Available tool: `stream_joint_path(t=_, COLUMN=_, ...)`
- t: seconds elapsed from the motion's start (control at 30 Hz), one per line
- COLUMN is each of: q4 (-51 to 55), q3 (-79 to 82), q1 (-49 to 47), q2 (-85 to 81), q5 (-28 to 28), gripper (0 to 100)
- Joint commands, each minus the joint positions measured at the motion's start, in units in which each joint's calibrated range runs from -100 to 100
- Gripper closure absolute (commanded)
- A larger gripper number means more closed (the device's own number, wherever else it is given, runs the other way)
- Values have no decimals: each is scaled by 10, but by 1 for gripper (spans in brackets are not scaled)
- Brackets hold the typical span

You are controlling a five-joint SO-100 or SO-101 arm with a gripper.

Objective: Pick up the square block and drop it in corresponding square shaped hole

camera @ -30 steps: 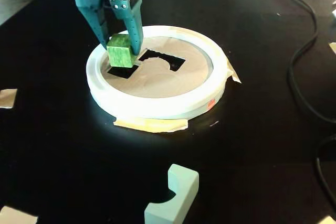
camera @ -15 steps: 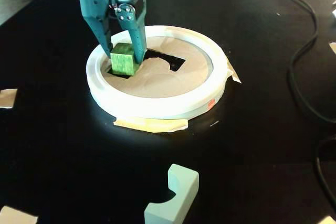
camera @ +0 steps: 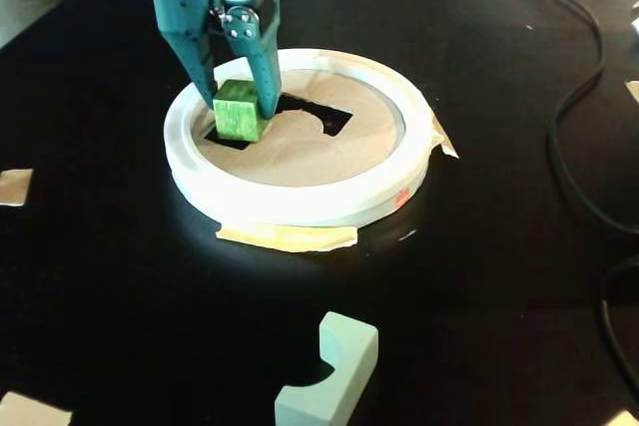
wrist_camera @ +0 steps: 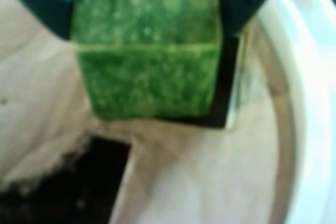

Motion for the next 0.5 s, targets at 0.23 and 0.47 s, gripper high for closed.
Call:
stream_joint_path(t=0.23, q4=-7, q3=-7, q1=-26, q2=-16, q5=-2, gripper=9)
stream_joint_path(t=0.47, q4=15, q3=-8, q1=-40, q2=-18, q5=-3, gripper=8)
